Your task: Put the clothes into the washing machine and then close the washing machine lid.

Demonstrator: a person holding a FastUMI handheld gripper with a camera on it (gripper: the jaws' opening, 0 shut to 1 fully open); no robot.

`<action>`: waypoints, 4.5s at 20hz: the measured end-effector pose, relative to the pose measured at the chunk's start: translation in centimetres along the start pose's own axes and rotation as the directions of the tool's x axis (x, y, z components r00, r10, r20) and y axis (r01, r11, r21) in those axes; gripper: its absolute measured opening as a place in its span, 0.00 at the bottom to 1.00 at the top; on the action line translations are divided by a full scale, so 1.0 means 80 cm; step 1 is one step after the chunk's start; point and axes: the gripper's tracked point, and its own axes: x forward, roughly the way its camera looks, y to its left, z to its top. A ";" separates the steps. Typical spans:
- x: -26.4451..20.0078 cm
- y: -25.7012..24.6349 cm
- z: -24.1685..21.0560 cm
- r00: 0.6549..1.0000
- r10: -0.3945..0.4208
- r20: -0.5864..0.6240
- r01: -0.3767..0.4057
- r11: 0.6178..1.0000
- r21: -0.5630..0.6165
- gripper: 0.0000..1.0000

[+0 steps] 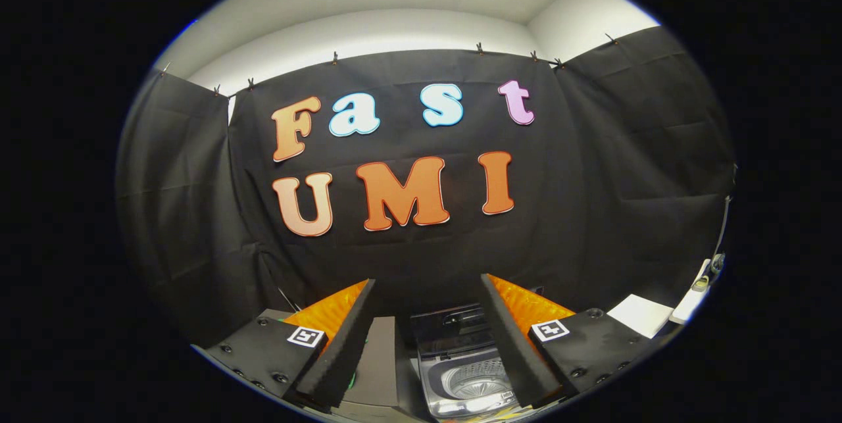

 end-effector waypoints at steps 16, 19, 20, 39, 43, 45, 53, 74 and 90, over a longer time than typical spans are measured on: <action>0.033 0.180 -0.085 0.968 0.212 -0.135 -0.219 0.975 -0.042 0.99; 0.038 0.218 -0.116 0.952 0.247 -0.178 -0.262 0.963 -0.063 0.99; 0.037 0.229 -0.129 0.947 0.255 -0.196 -0.273 0.960 -0.068 0.99; 0.061 0.316 -0.316 0.866 0.191 -0.462 -0.283 0.949 -0.139 0.99; 0.067 0.313 -0.340 0.857 0.150 -0.494 -0.277 0.941 -0.194 0.97; 0.068 0.314 -0.342 0.860 0.144 -0.490 -0.273 0.941 -0.202 0.97; 0.060 0.306 -0.337 0.841 0.169 -0.515 -0.259 0.960 -0.108 0.51; 0.063 0.094 -0.028 0.953 0.252 -0.169 -0.239 0.967 0.093 0.08; 0.134 -0.180 -0.060 0.960 0.120 -0.252 -0.098 0.990 0.101 0.08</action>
